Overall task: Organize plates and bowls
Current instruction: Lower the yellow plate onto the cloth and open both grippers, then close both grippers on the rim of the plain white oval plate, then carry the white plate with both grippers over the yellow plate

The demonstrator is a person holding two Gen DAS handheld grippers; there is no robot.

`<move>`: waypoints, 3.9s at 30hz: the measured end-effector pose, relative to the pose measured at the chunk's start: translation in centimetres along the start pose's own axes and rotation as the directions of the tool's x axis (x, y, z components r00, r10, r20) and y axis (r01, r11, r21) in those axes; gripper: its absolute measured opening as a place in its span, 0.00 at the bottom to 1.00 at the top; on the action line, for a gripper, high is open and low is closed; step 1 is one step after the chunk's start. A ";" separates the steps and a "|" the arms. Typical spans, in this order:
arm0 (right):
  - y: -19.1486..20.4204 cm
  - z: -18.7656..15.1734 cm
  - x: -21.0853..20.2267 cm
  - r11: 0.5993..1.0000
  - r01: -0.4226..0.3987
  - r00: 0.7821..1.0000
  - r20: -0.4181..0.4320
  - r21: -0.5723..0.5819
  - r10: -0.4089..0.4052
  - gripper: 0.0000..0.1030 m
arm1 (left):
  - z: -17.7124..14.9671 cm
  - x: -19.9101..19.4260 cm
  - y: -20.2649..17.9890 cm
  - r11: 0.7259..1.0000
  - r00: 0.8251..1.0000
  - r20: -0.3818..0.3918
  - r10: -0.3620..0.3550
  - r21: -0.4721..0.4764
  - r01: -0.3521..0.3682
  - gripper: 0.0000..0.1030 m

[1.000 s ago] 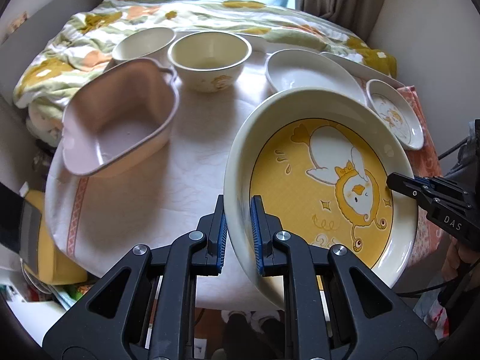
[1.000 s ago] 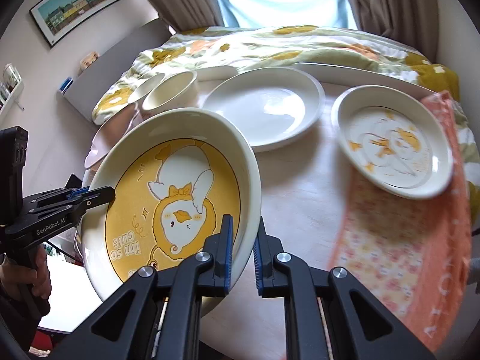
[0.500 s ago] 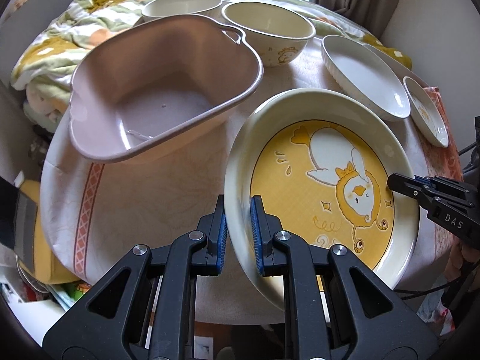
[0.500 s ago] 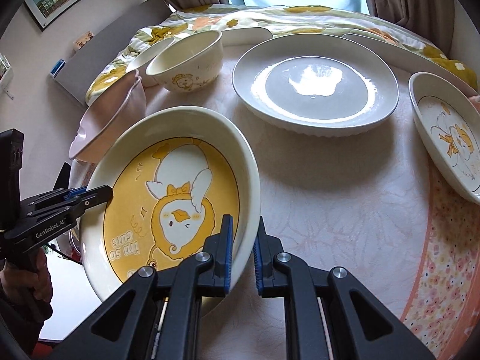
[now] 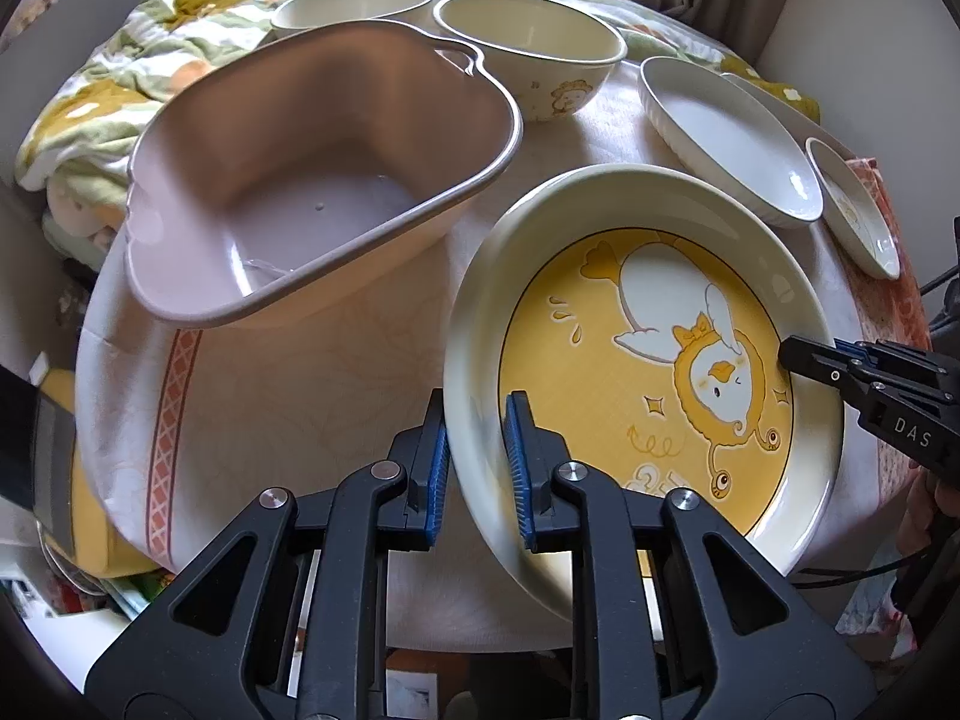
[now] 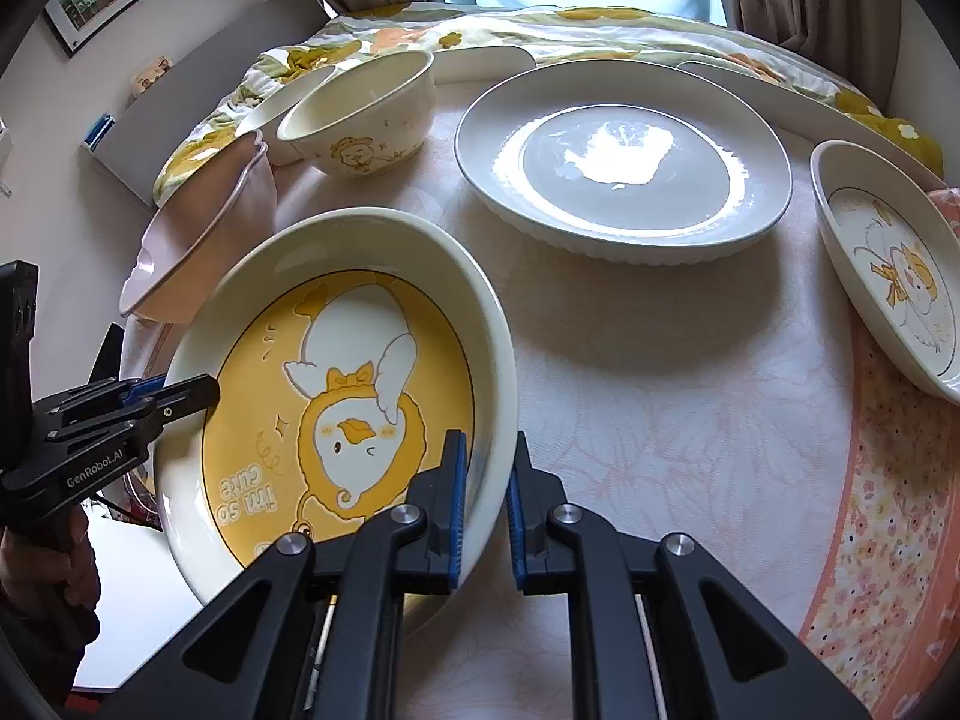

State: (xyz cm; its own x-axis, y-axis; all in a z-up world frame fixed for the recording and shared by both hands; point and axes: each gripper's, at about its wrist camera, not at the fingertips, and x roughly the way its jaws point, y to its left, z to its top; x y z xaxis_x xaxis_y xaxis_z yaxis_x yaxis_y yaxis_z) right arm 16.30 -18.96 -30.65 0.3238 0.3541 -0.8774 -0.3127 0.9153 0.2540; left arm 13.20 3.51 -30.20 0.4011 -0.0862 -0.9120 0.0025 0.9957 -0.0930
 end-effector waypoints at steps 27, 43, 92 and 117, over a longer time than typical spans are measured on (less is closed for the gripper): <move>-1.3 3.8 -16.5 0.982 0.187 0.937 0.293 0.032 -0.188 0.99 | 8.5 -15.4 -6.8 0.989 0.958 0.287 -0.025 0.149 -0.019 1.00; -12.2 14.2 -12.8 0.992 0.100 0.992 0.090 -0.074 -0.093 0.92 | 13.5 -5.4 -10.5 0.981 0.985 0.105 -0.138 -0.123 0.151 0.97; -15.5 17.3 2.3 0.936 -0.203 0.969 -0.197 -0.288 0.150 0.16 | 15.0 6.3 -13.0 0.961 0.994 -0.107 -0.021 -0.278 -0.010 0.19; -2.1 7.9 -10.5 0.999 0.016 0.992 0.124 -0.030 -0.012 0.16 | 9.6 -9.0 -5.8 0.984 0.989 0.028 -0.148 0.109 0.144 0.19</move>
State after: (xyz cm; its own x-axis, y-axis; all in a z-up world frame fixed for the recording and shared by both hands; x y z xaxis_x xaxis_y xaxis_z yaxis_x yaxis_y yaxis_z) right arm 20.64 -23.10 -18.71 0.4360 0.3638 -0.8231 -0.3337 0.9148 0.2276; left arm 18.35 -1.15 -17.59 0.4221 -0.2312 -0.8766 0.1603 0.9707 -0.1788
